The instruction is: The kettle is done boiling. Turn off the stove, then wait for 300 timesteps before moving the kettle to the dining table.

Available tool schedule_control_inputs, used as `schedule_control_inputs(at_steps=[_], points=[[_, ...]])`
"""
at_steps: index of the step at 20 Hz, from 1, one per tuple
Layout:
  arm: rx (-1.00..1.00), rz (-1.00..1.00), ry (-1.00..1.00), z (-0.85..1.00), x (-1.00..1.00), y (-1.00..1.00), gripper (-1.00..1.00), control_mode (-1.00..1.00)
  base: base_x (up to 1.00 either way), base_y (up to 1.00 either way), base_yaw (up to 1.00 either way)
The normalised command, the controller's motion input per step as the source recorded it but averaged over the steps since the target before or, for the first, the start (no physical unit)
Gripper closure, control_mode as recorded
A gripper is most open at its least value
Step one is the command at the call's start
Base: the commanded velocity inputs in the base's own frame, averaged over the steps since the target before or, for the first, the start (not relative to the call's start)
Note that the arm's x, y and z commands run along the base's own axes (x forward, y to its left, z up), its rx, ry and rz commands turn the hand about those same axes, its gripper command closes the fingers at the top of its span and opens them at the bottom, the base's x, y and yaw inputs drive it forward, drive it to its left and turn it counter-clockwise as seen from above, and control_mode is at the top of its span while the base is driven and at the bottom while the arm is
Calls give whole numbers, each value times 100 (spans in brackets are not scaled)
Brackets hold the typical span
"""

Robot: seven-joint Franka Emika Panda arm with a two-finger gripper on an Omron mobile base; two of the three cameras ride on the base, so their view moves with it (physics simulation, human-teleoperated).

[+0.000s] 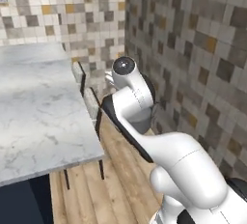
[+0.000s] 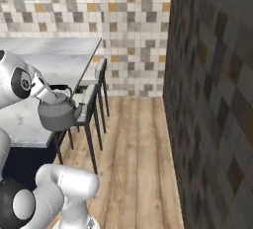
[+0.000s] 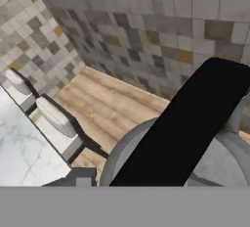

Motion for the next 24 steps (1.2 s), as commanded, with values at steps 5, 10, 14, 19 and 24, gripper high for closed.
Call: schedule_control_inputs(at_steps=[5,10,14,19,24], points=[[0,0,0,0,0,0,100,100,68,-39,45],[0,0,0,0,0,0,100,100,68,-37,46],[0,0,0,0,0,0,100,100,59,-41,47],[0,0,0,0,0,0,100,100,44,-43,48],[0,0,0,0,0,0,100,100,15,-54,46]])
